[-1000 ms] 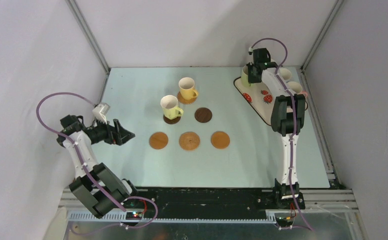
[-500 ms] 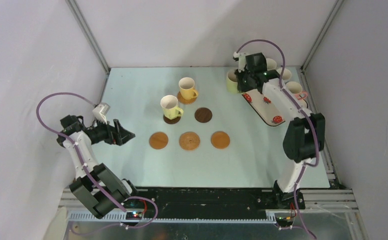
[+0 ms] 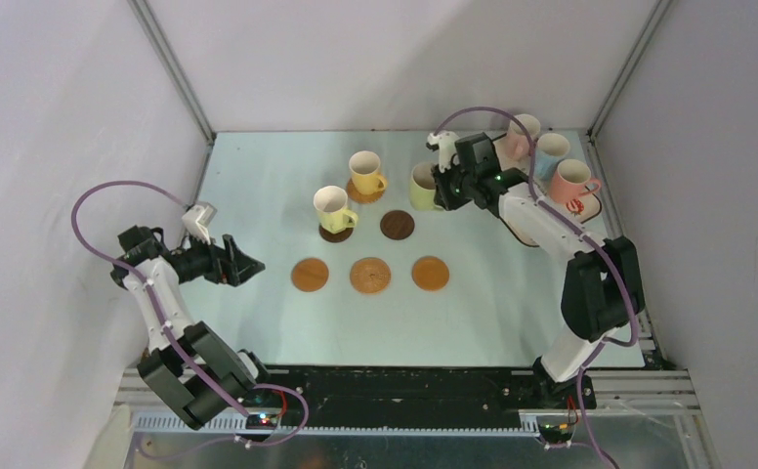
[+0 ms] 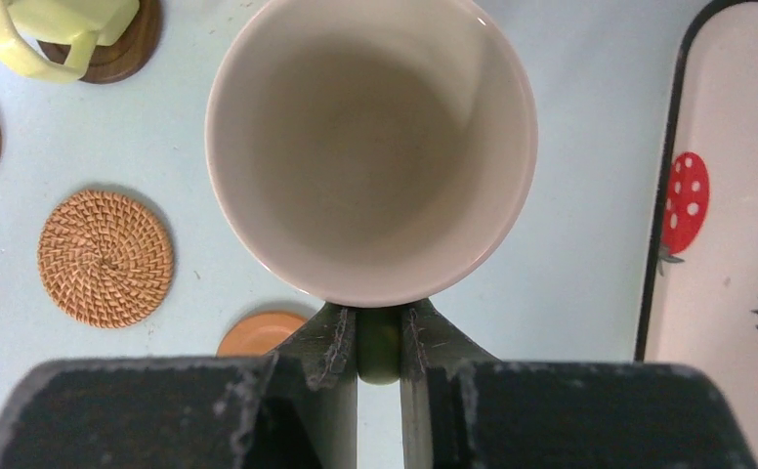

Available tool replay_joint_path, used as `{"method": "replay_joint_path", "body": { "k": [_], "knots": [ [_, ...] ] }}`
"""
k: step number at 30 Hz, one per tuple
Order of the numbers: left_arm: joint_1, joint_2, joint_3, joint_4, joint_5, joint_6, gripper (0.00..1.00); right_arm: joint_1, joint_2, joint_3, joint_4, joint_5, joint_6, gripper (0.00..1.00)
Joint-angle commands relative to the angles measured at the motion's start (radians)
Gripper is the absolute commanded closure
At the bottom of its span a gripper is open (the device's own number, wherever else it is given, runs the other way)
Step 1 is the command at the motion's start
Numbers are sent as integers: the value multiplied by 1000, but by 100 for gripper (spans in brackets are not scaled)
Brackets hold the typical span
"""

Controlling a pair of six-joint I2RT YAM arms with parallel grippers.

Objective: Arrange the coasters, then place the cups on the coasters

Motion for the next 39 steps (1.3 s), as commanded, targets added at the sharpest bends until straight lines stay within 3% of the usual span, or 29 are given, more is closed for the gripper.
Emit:
{"method": "replay_joint_path", "body": {
  "k": [1,9,18,39],
  "knots": [
    [9,-26,12,-11,33,34,2,32,-27,-27,217,-34,12,100],
    [9,-12,18,-24,36,47,2,94,31,-31,288,-14,-30,100],
    [9,-4,20,-29,38,52,2,107,148,94,168,-33,-28,100],
    [8,-9,18,-30,37,56,2,120,207,84,163,2,-45,100]
  ]
}}
